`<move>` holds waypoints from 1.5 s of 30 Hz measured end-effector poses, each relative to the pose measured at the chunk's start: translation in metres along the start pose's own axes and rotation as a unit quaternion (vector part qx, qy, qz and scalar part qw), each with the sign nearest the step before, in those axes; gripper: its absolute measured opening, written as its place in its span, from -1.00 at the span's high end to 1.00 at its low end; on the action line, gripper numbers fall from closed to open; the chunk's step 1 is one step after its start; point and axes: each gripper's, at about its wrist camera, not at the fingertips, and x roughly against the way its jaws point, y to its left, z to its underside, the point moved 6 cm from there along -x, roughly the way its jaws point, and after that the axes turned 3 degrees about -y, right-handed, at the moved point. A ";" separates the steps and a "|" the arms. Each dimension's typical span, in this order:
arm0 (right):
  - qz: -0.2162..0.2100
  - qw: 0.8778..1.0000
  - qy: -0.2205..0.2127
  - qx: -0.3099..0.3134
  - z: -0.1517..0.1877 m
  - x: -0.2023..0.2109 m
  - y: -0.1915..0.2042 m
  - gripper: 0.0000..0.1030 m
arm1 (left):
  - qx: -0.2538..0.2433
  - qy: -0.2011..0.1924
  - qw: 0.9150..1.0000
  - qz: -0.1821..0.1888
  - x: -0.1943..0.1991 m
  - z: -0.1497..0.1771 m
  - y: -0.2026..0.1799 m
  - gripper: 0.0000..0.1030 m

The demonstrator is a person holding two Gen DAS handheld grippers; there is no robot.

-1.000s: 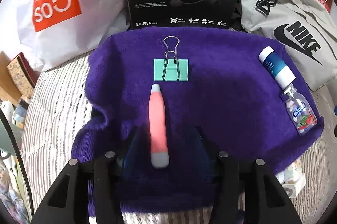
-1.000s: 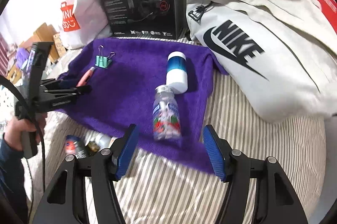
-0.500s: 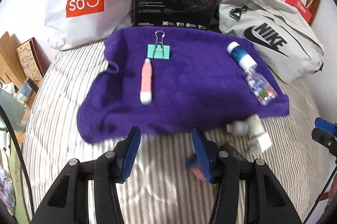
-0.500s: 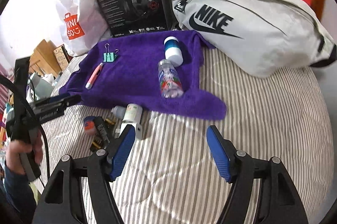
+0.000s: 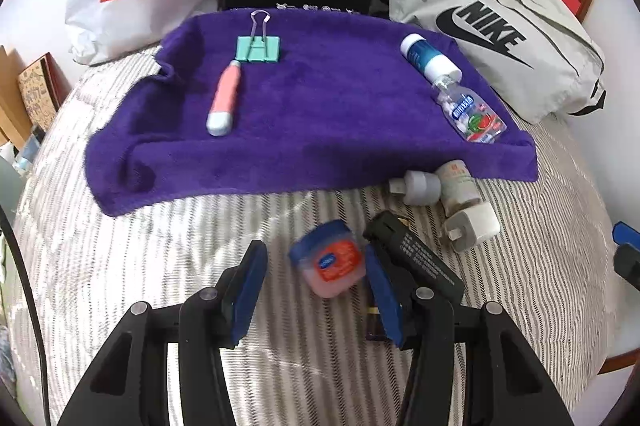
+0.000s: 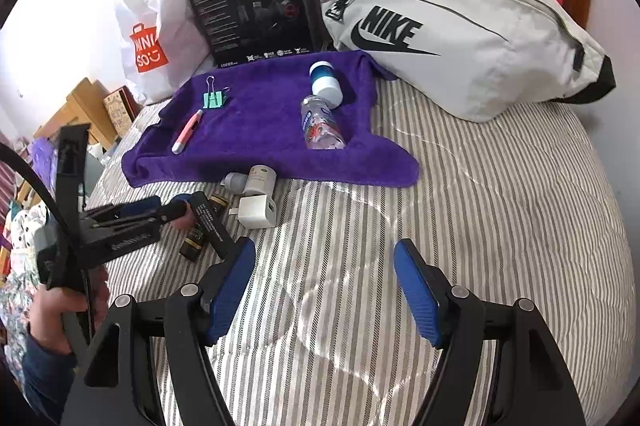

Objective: Organize rigid objects
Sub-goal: 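Grasp the Vaseline jar with the left tool and lift it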

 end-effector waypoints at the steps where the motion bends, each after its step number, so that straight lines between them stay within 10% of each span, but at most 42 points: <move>1: -0.001 1.000 -0.002 -0.002 0.001 0.001 -0.001 -0.39 | -0.001 0.003 1.000 0.002 -0.004 0.001 -0.002 0.04; 45: -0.033 0.998 0.044 0.025 0.007 -0.065 0.034 -0.41 | -0.014 -0.021 0.998 -0.060 0.008 0.014 0.038 0.25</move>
